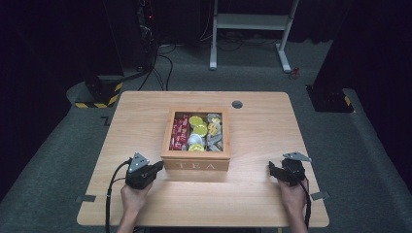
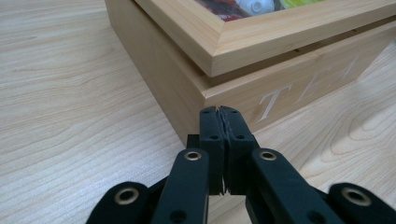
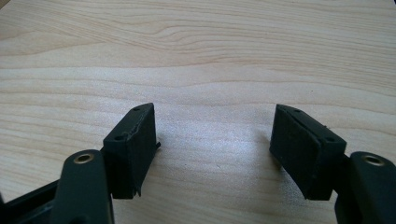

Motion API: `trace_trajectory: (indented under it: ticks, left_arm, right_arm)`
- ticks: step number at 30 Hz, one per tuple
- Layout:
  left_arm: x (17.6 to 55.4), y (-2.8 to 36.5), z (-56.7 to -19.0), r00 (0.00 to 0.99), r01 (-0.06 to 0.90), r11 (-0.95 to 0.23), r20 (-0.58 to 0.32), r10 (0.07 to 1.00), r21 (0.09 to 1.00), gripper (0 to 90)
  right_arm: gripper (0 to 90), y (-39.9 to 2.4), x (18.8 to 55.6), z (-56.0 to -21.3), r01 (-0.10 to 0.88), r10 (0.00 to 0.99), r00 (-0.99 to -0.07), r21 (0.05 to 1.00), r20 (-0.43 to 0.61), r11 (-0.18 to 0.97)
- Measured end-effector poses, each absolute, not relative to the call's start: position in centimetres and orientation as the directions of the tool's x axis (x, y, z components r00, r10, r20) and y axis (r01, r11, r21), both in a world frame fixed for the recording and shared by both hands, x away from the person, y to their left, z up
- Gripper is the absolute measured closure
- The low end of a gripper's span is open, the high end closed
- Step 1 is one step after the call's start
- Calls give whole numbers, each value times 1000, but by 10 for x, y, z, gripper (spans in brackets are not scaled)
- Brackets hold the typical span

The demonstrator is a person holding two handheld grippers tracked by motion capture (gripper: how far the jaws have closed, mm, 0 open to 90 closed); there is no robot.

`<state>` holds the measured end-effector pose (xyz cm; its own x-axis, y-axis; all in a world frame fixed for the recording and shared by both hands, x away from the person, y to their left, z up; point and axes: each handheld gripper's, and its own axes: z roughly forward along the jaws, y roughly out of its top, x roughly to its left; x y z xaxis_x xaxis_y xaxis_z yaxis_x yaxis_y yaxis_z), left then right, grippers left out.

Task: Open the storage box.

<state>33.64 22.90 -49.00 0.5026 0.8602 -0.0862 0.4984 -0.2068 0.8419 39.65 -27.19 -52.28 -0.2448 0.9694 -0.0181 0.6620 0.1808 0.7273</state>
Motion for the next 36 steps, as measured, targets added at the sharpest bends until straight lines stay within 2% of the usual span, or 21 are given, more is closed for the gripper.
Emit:
trace_trajectory:
  ticks: [8,36]
  left_arm:
    - [338,229,-487,499,499,-183,-109,860,847,899]
    - [346,216,-479,508,488,-192,-98,856,851,899]
  right_arm:
    - [313,-272,396,-523,662,969,-245,727,-18,181]
    - [309,-272,397,-523,660,968,-249,728,-20,184]
